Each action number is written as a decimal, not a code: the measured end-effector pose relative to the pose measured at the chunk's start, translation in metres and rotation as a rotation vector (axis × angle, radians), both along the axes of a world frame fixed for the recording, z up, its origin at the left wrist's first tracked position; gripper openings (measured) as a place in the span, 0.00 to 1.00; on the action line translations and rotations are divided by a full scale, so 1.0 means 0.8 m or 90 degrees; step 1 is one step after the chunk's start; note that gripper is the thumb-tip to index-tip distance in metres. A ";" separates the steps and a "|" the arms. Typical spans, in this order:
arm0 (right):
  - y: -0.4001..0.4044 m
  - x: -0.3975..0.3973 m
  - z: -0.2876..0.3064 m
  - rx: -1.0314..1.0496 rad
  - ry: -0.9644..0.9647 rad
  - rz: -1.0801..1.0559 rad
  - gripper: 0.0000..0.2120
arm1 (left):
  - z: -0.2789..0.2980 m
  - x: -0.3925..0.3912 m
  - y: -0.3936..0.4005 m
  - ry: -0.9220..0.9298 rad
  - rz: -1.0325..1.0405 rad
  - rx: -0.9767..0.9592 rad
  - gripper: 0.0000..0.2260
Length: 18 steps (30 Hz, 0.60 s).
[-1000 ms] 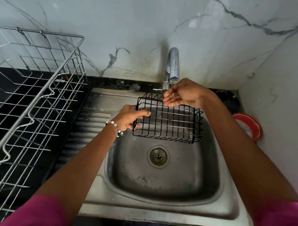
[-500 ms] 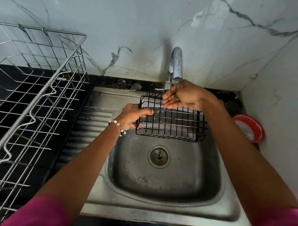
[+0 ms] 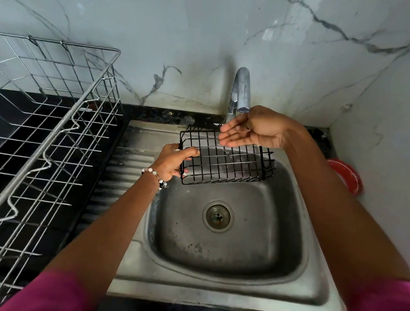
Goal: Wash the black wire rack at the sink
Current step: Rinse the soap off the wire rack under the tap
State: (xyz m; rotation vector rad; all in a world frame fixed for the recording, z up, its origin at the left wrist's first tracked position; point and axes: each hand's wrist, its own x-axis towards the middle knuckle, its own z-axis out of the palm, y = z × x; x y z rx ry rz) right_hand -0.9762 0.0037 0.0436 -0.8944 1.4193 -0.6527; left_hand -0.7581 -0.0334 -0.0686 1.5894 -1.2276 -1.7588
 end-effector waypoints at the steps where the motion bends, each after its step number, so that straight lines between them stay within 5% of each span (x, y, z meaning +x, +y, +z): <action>1: 0.000 0.001 -0.002 0.006 0.008 0.010 0.14 | 0.001 0.002 0.000 0.001 0.003 0.001 0.19; 6: -0.001 -0.005 -0.012 0.000 0.058 -0.020 0.14 | 0.004 0.013 0.001 0.003 0.004 0.000 0.45; 8: 0.001 -0.004 -0.015 0.001 0.082 -0.007 0.14 | -0.003 0.017 -0.003 0.005 0.020 0.001 0.48; 10: 0.002 -0.001 -0.016 -0.017 0.149 -0.007 0.13 | 0.002 0.018 -0.001 0.011 0.024 0.010 0.47; 14: 0.004 0.009 -0.015 0.002 0.034 0.032 0.15 | 0.011 0.014 0.005 0.013 0.030 0.013 0.30; 18: -0.001 0.018 -0.014 -0.034 0.100 -0.001 0.14 | 0.009 0.010 0.009 0.016 0.028 0.012 0.24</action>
